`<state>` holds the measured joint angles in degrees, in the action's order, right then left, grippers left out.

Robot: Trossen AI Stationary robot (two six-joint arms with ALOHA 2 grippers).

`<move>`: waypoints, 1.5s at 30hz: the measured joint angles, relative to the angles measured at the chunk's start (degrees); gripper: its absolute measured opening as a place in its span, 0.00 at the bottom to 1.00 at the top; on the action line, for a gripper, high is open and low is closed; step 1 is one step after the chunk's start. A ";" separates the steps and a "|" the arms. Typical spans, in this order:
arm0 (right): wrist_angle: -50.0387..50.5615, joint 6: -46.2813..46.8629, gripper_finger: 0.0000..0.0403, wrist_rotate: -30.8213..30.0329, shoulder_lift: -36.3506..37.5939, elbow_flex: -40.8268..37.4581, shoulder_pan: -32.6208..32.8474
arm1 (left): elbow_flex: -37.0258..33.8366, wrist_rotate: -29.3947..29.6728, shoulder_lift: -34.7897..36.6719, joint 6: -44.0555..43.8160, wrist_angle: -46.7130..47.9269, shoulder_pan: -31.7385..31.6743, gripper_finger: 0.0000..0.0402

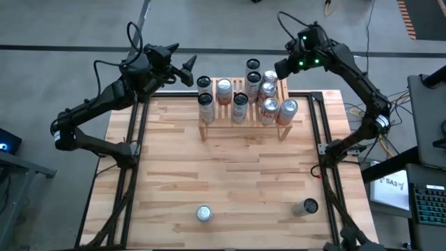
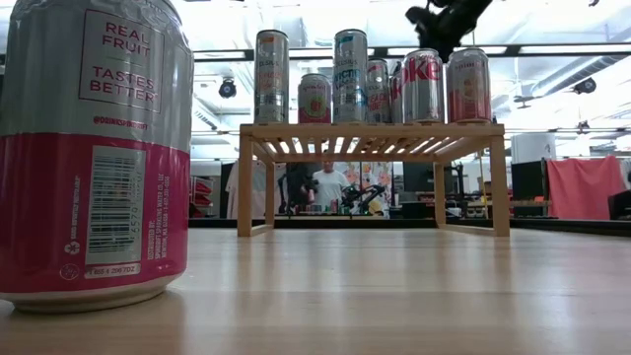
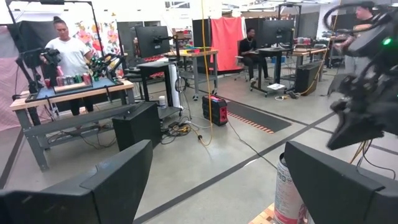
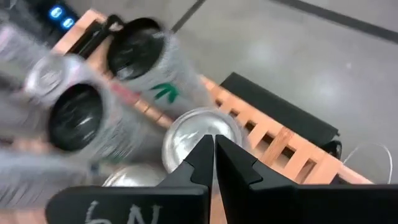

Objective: Place canned beverage on shelf
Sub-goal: Put the silver soda can on the shelf aligned with the other silver soda cans

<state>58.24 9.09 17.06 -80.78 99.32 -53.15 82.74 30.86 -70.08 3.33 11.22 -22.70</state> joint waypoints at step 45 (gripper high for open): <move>9.66 -15.33 0.02 4.37 -1.80 0.42 0.04 | 0.02 0.01 0.00 -0.04 -0.02 0.00 0.87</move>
<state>67.90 -6.24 21.43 -82.58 99.75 -53.10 82.76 30.87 -70.08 3.29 11.21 -22.70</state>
